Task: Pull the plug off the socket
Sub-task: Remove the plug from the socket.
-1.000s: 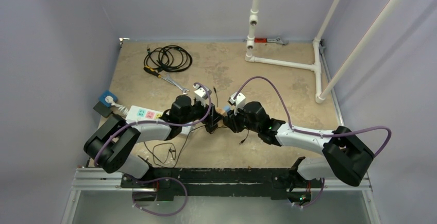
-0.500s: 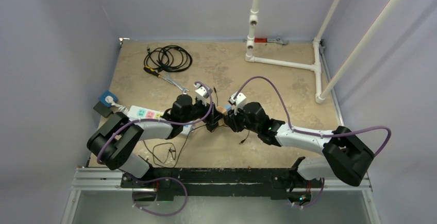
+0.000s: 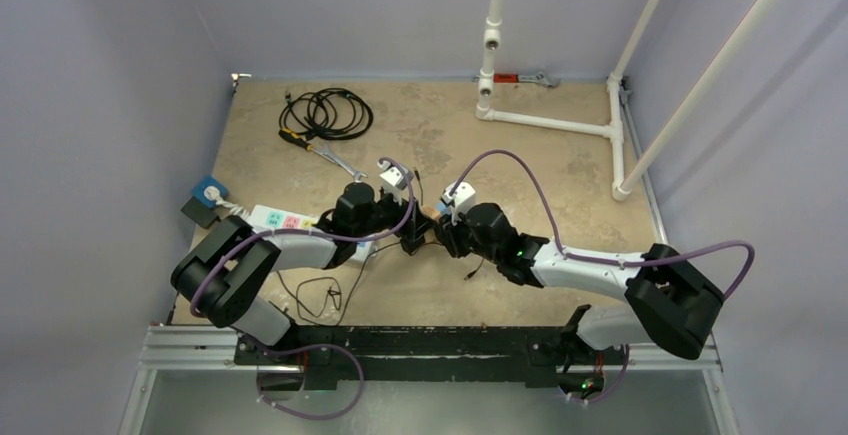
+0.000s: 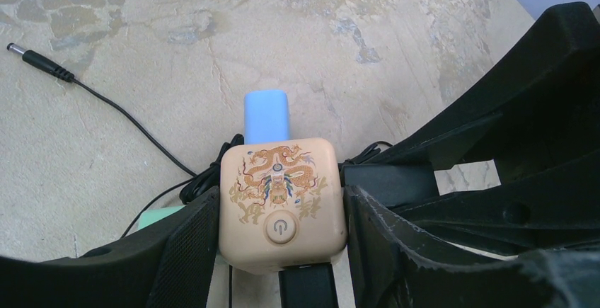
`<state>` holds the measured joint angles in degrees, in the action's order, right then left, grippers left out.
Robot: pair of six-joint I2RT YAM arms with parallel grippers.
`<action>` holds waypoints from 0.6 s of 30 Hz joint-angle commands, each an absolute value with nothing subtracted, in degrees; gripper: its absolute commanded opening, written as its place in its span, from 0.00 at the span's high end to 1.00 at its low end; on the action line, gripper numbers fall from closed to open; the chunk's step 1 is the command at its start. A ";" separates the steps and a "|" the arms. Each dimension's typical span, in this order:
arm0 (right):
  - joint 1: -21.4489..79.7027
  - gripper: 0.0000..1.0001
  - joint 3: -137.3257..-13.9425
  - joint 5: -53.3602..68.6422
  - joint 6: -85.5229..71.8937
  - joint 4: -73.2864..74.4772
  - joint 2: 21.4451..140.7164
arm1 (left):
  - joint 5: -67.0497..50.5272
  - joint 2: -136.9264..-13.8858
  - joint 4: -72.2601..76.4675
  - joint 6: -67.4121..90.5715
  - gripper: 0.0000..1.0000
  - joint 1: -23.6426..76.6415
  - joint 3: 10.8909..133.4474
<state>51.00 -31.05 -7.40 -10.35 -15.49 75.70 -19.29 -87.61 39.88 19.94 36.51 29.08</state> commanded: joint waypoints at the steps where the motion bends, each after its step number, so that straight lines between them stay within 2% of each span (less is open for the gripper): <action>1: 51.33 1.00 -33.35 -7.31 -11.12 -20.11 74.66 | -16.52 -88.82 36.23 18.16 1.00 36.60 30.70; 7: 49.99 1.00 -33.31 -0.41 -11.48 -20.02 74.93 | -11.12 -88.34 31.95 14.42 1.00 37.77 31.79; 12: 44.67 1.00 -32.93 11.76 -11.87 -21.15 76.14 | -8.20 -87.94 29.45 12.15 1.00 38.05 32.35; 18: 43.74 1.00 -32.45 12.79 -11.78 -21.36 75.41 | -6.02 -87.56 28.15 11.34 1.00 38.00 32.56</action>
<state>43.92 -31.05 6.13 -10.83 -15.86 77.12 -13.61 -87.57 33.78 16.03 38.72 32.05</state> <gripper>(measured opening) 0.322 0.580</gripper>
